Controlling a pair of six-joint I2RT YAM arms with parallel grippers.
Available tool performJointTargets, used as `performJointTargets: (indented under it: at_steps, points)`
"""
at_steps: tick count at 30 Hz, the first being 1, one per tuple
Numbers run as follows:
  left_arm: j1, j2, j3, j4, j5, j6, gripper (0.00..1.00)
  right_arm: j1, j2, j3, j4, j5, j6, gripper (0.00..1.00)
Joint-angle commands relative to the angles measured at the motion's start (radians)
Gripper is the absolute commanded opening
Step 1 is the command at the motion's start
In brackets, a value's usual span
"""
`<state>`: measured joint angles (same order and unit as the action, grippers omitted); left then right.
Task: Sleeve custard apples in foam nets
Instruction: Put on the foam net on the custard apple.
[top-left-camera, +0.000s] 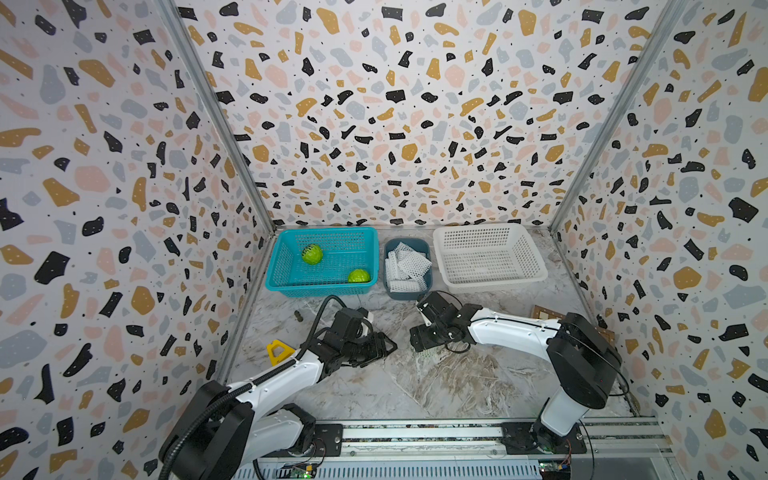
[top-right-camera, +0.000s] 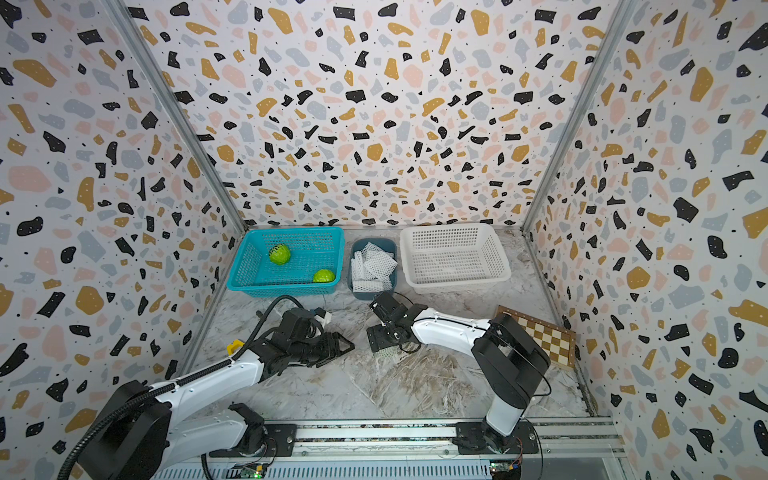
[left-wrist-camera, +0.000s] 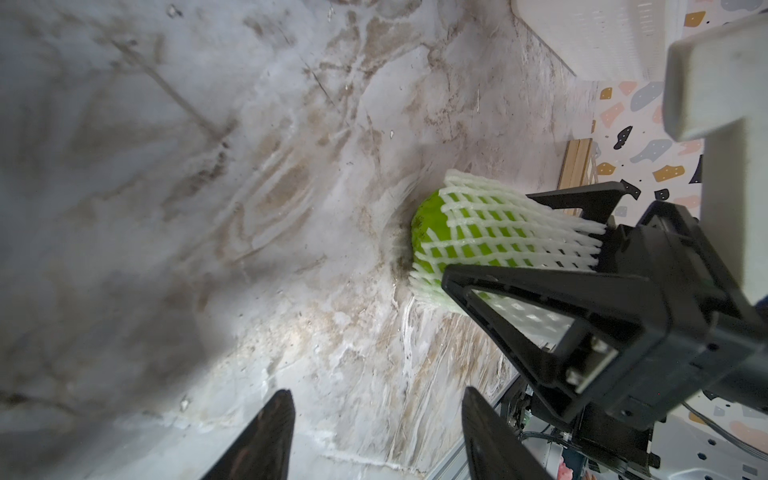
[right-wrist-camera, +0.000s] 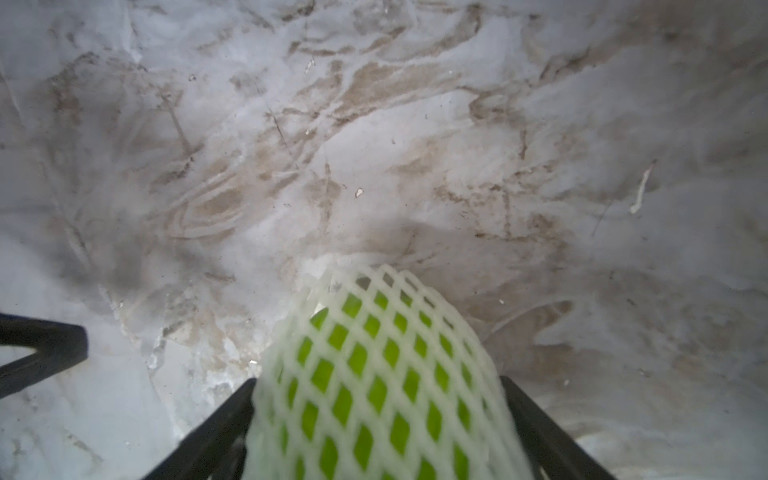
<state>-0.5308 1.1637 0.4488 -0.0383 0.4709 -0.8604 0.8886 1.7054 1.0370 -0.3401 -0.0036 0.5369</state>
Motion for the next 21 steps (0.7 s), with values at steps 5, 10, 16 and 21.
performJointTargets:
  at_steps: [5,10,16,21]
  points:
    - [0.006,0.003,-0.019,0.031,0.002,-0.006,0.63,0.031,0.036,0.012,-0.044,0.096,-0.039,0.84]
    - [0.007,0.011,-0.019,0.038,0.004,-0.006,0.63,0.038,0.066,0.012,-0.053,0.110,-0.064,0.84]
    - [0.008,0.009,-0.019,0.038,0.005,-0.007,0.63,0.037,0.084,0.011,-0.044,0.109,-0.075,0.86]
    - [0.008,-0.001,-0.022,0.034,0.000,-0.006,0.63,0.033,0.053,0.004,-0.027,0.093,-0.082,0.86]
